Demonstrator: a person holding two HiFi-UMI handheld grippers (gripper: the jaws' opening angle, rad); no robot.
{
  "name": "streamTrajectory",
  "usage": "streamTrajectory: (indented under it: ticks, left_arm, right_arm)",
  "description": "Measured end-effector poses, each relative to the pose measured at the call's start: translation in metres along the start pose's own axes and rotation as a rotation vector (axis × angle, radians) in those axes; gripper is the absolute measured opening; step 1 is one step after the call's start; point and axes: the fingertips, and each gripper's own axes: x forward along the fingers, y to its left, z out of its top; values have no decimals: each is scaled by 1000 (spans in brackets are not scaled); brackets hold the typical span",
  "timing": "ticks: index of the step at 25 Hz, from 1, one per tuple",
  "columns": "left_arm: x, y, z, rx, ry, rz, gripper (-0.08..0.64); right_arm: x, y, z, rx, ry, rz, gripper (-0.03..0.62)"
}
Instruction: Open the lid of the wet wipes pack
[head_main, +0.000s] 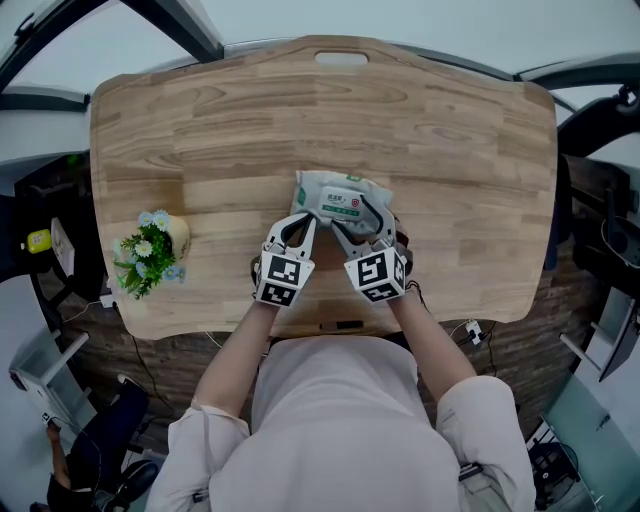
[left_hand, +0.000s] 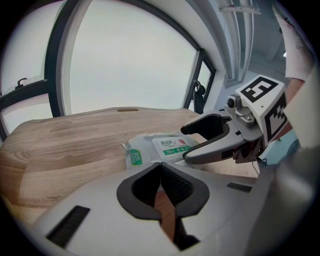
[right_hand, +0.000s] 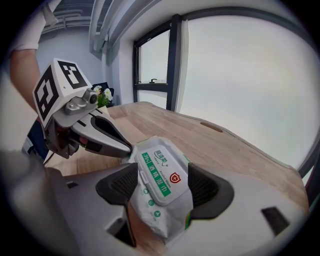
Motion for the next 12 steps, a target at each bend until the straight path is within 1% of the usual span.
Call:
streamTrajectory:
  ticks: [7,9,12]
  left_arm:
    - [3,1,-2,13,11,-8,21]
    - [4,1,-3,15,7,-10,21]
    - [4,1,-4,15,-3,-14,21]
  right_arm:
    - [5,1,-3,-22,21,6,313]
    - [5,0,-2,-54,27,1,313]
    - [5,0,0,-132,43,-6,311]
